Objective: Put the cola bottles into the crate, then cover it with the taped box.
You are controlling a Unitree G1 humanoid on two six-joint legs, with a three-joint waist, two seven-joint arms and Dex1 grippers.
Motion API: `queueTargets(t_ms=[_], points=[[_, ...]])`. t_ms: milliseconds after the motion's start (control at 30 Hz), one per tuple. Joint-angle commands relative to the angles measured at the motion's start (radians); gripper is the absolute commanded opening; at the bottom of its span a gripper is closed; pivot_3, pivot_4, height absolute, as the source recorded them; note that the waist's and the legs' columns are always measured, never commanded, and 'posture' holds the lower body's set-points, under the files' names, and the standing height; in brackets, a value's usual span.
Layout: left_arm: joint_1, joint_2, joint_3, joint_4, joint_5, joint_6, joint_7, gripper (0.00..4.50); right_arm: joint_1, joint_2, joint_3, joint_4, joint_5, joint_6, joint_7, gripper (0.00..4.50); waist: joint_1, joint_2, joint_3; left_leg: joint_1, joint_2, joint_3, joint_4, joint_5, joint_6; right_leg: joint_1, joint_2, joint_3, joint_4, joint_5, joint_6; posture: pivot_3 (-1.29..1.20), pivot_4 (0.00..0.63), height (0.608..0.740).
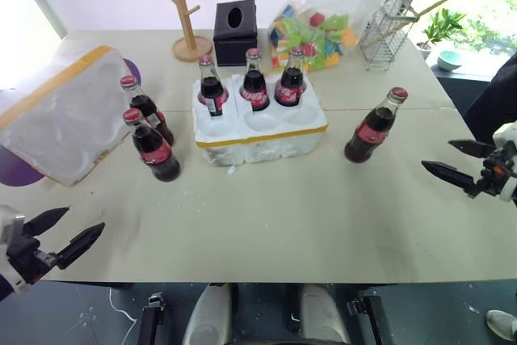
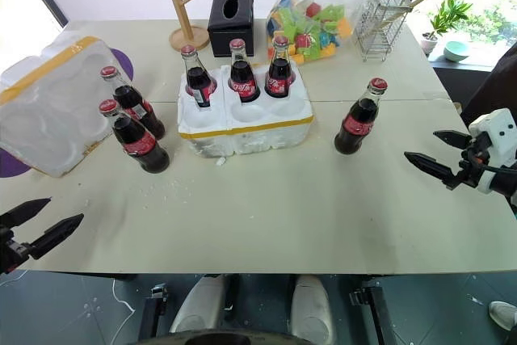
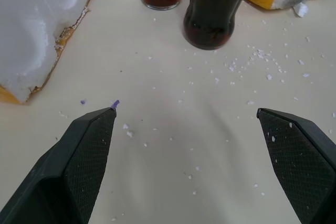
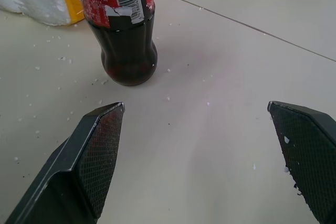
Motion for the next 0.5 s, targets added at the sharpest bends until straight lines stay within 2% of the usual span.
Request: queueTargets(t_ms=[33, 500], points=[[-0.013, 0.004, 0.007, -0.019, 0.021, -0.028, 0.004, 4.49, 0.005, 0.005, -0.038, -0.040, 0.023, -0.003, -0.001, 4.50, 0.000, 0.000, 0.000, 0.000, 0.000, 0.000, 0.000, 0.000, 0.000, 0.000, 0.000, 0.000, 0.000, 0.000, 0.000, 0.00, 0.150, 0.740], [-0.080, 0.008, 0.008, 0.007, -0.018, 0.035, 0.021, 4.49, 0.025, -0.002, -0.043, -0.044, 0.029, 0.009, 0.014, 4.50, 0.000, 0.000, 0.000, 0.001, 0.000, 0.000, 0.001, 0.000, 0.000, 0.000, 0.001, 0.000, 0.002, 0.001, -0.002, 0.00, 0.150, 0.740]])
